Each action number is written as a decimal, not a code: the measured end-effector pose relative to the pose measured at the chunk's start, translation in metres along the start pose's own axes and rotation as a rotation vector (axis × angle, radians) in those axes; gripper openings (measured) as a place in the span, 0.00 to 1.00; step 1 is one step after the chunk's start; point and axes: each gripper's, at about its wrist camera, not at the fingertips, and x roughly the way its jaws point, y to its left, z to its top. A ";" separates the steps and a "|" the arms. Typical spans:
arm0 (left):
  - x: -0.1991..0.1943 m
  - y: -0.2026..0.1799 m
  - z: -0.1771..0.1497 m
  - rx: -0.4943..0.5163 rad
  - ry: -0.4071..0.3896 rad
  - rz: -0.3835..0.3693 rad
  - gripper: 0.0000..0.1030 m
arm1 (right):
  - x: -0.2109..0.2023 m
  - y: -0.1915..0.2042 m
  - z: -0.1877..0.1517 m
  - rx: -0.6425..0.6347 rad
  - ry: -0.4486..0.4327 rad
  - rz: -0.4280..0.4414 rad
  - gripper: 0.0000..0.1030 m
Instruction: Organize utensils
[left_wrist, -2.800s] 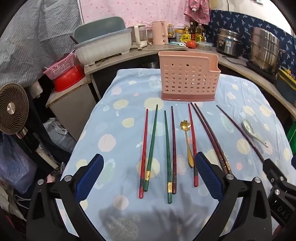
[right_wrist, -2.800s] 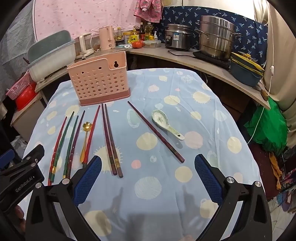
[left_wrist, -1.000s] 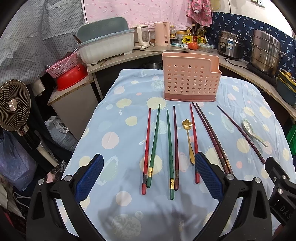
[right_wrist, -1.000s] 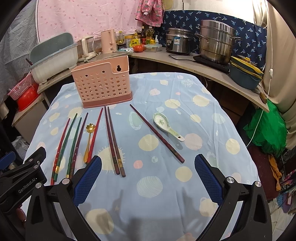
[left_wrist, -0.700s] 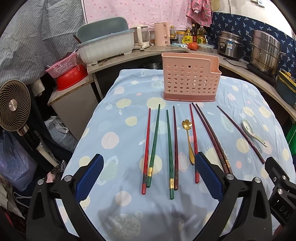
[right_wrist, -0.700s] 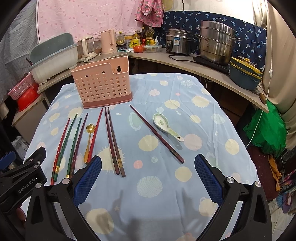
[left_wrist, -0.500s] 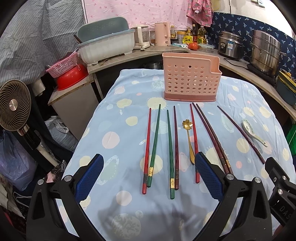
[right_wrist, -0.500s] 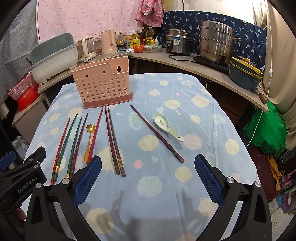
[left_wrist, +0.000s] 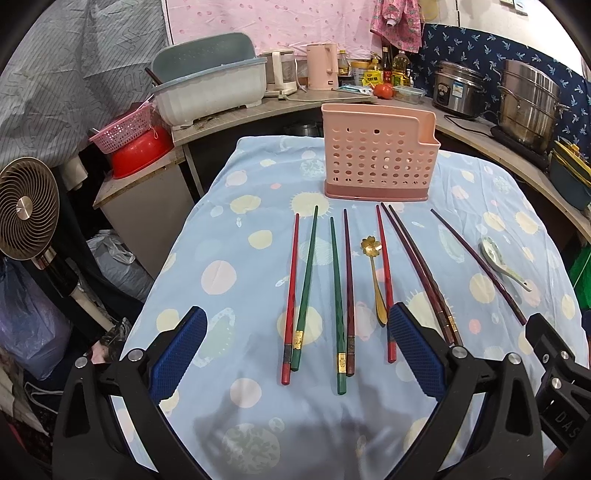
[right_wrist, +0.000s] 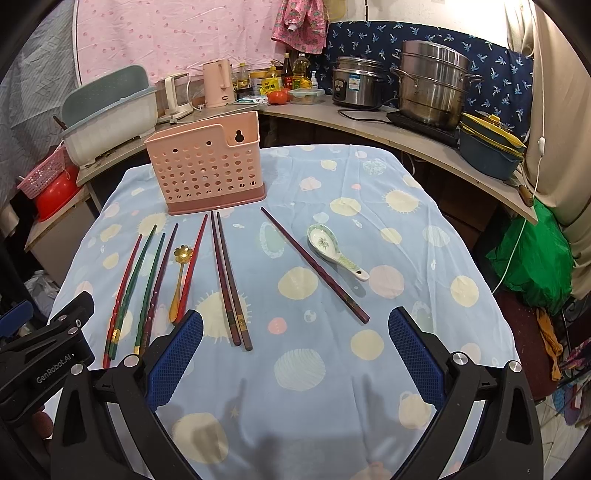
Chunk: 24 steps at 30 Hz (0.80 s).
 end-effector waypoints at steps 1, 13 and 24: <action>0.000 0.000 0.000 0.000 0.000 0.001 0.92 | 0.000 0.000 0.000 0.001 -0.001 0.000 0.93; 0.000 -0.002 -0.003 0.003 0.004 -0.002 0.92 | -0.001 0.000 0.000 0.000 -0.002 -0.001 0.93; -0.003 -0.002 -0.004 0.005 0.003 -0.011 0.92 | -0.004 0.000 -0.002 0.005 -0.004 0.003 0.93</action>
